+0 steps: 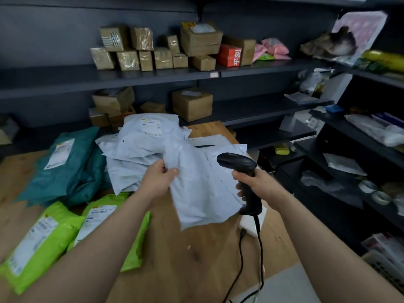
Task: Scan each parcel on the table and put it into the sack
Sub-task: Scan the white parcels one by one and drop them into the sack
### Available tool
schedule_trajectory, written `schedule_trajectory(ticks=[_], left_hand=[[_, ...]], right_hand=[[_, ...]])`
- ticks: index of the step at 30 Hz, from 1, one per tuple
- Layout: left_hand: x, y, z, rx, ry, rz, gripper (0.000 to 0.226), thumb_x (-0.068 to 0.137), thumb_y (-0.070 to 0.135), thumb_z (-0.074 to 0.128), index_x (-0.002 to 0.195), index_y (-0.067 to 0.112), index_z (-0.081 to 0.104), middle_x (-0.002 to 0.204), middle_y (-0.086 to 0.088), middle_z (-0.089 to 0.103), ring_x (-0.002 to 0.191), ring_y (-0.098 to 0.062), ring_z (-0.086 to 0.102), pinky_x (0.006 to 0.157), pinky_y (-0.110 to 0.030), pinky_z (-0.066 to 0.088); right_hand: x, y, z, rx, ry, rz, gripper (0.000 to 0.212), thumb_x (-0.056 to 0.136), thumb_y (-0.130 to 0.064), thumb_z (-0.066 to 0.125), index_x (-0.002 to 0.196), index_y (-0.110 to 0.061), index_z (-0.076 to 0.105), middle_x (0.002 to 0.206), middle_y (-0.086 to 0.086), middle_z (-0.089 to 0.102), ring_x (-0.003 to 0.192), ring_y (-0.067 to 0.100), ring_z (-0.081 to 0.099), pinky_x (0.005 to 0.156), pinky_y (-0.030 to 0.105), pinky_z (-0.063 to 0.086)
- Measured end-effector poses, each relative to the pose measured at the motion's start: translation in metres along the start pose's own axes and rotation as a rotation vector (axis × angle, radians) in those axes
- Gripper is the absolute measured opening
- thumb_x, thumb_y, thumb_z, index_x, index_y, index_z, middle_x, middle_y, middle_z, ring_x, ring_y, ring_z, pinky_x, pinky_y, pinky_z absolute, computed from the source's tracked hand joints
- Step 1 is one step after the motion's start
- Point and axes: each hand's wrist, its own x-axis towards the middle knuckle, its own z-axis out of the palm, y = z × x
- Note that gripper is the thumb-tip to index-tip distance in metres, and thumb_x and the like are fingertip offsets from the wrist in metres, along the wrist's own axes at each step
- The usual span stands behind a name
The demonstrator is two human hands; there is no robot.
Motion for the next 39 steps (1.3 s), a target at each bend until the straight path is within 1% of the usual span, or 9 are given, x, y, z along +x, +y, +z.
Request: schedule_trajectory(ticks=[7,10,15,20,23,25,27,32,39], left_hand=[[-0.026,0.059,-0.078,0.051,-0.410,0.066,0.018,0.094,0.005,0.056,0.105,0.015,0.066,0.099,0.002,0.074,0.085,-0.011,0.071,0.068,-0.019,0.055],[-0.030,0.070,-0.095,0.196,-0.434,0.071,0.017,0.095,0.009,0.057,0.108,0.011,0.067,0.104,-0.004,0.073,0.092,-0.015,0.070,0.079,-0.024,0.056],[-0.024,0.062,-0.120,0.313,-0.209,0.116,0.027,0.089,0.024,0.067,0.116,0.021,0.064,0.112,0.005,0.069,0.106,-0.010,0.062,0.098,-0.025,0.045],[-0.031,0.016,-0.144,0.348,-0.075,-0.077,0.058,0.063,0.054,0.083,0.113,0.030,0.063,0.104,0.002,0.068,0.098,-0.014,0.065,0.088,-0.030,0.049],[-0.043,-0.026,-0.139,0.054,-0.024,-0.239,0.081,0.049,0.043,0.092,0.119,0.022,0.057,0.112,-0.002,0.068,0.098,-0.019,0.068,0.081,-0.033,0.055],[-0.048,-0.052,-0.123,-0.255,0.015,-0.281,0.071,0.054,0.028,0.086,0.118,0.013,0.059,0.113,-0.008,0.071,0.092,-0.021,0.071,0.072,-0.030,0.058],[-0.051,-0.068,-0.102,-0.421,0.028,-0.315,0.055,0.066,0.016,0.079,0.118,0.008,0.061,0.116,-0.012,0.070,0.099,-0.025,0.069,0.087,-0.038,0.056],[-0.030,-0.077,-0.068,-0.328,0.073,-0.351,0.028,0.082,0.013,0.074,0.107,0.014,0.063,0.101,-0.003,0.071,0.090,-0.021,0.068,0.069,-0.032,0.055],[0.003,-0.085,-0.061,-0.240,0.257,-0.321,0.030,0.093,0.014,0.062,0.121,0.013,0.053,0.111,-0.010,0.064,0.101,-0.031,0.063,0.092,-0.048,0.051]], right_hand=[[-0.012,-0.053,0.041,0.204,-0.115,-0.082,0.054,0.072,-0.045,0.074,0.118,-0.019,0.064,0.115,0.009,0.069,0.112,0.029,0.063,0.103,0.045,0.045],[-0.012,-0.070,0.064,0.291,-0.211,-0.140,0.033,0.071,-0.036,0.073,0.101,-0.021,0.073,0.101,0.003,0.075,0.098,0.019,0.070,0.088,0.031,0.054],[-0.006,-0.079,0.085,0.346,-0.248,-0.169,0.035,0.074,-0.031,0.074,0.102,-0.010,0.070,0.101,0.005,0.074,0.099,0.020,0.069,0.090,0.031,0.053],[0.009,-0.066,0.095,0.330,-0.120,-0.143,0.031,0.081,-0.029,0.075,0.105,-0.009,0.071,0.102,0.008,0.075,0.099,0.024,0.070,0.087,0.034,0.054],[0.019,-0.054,0.095,0.410,-0.035,-0.111,0.034,0.079,-0.032,0.076,0.104,-0.009,0.071,0.096,0.006,0.076,0.096,0.024,0.071,0.076,0.031,0.056],[0.025,-0.048,0.094,0.457,0.014,-0.070,0.039,0.076,-0.034,0.078,0.104,-0.009,0.071,0.097,0.006,0.076,0.095,0.024,0.071,0.075,0.032,0.057],[0.030,-0.045,0.093,0.478,0.063,-0.017,0.039,0.078,-0.034,0.077,0.106,-0.008,0.070,0.102,0.010,0.074,0.098,0.026,0.069,0.083,0.039,0.057],[0.039,-0.042,0.089,0.316,0.070,-0.014,0.024,0.082,-0.036,0.074,0.095,-0.016,0.072,0.091,0.004,0.073,0.089,0.023,0.068,0.077,0.035,0.055],[0.029,-0.030,0.091,0.024,-0.106,-0.057,0.022,0.085,-0.029,0.072,0.092,-0.009,0.069,0.074,0.010,0.072,0.058,0.020,0.066,0.057,0.035,0.057]])
